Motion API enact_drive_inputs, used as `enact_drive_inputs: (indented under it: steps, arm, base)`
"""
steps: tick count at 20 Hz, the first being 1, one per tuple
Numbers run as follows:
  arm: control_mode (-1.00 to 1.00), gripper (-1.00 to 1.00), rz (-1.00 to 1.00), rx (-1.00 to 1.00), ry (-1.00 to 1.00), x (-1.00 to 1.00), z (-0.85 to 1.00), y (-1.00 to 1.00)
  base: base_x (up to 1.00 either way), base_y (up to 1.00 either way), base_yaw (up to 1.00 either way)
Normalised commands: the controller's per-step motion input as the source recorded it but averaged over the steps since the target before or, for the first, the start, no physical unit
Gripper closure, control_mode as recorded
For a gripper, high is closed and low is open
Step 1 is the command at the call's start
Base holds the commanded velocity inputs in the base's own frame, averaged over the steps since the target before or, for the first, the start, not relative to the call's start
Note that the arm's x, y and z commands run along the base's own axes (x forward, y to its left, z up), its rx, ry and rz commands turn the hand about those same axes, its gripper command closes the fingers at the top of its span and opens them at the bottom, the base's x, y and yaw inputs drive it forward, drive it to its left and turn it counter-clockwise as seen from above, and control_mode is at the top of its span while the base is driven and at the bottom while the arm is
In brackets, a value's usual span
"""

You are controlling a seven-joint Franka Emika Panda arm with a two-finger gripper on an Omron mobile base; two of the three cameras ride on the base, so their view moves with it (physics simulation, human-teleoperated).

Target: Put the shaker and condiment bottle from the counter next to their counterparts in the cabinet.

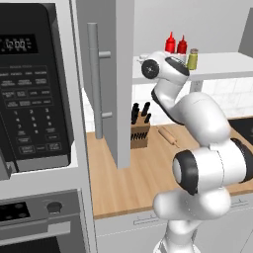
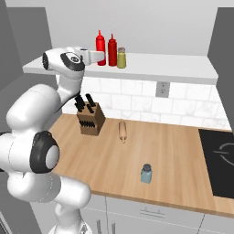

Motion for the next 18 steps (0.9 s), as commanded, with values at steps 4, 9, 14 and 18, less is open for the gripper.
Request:
enact_drive_inputs:
  steps: [4,9,14,18]
  arm:
    - [-1.0,-1.0,0.0,0.0,0.0,-0.38,0.13,0.0]
    - [-1.0,-1.0,0.0,0.04,0.0,-0.77,0.01,0.0]
    - [-1.0,-1.0,0.0,0.09,0.0,-0.92,0.09,-0.03]
    - [-1.0,-1.0,0.0,0.1,0.0,-0.95,0.21,-0.16]
  base:
    - [0.0,0.0,0.0]
    - [0.0,0.0,0.0]
    - [0.0,0.0,0.0]
    - [0.0,0.0,0.0]
